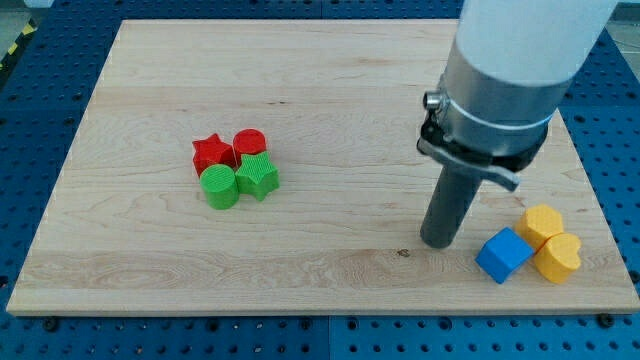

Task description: Move blue triangle above to the blue cube

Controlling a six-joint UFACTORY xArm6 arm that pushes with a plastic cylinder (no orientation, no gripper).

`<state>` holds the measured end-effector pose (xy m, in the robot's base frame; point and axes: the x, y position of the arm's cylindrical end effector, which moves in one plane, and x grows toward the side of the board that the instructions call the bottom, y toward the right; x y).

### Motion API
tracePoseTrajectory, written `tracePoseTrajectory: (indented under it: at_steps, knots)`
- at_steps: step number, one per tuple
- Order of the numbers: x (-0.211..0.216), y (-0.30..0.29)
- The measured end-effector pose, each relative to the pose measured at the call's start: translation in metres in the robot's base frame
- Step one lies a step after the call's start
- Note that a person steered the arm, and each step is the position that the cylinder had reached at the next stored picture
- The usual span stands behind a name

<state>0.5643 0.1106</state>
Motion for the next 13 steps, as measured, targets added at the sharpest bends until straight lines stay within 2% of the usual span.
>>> tracePoseTrajectory:
  at_steps: [1,6,8,9,11,12,13]
  knots:
    - [0.015,0.000]
    - [0.017,0.045]
    - [-0.045,0.019]
    - [-0.077,-0.027]
    - [-0.182,-0.041]
    - [-0.207,-0.017]
    - [-0.207,0.028]
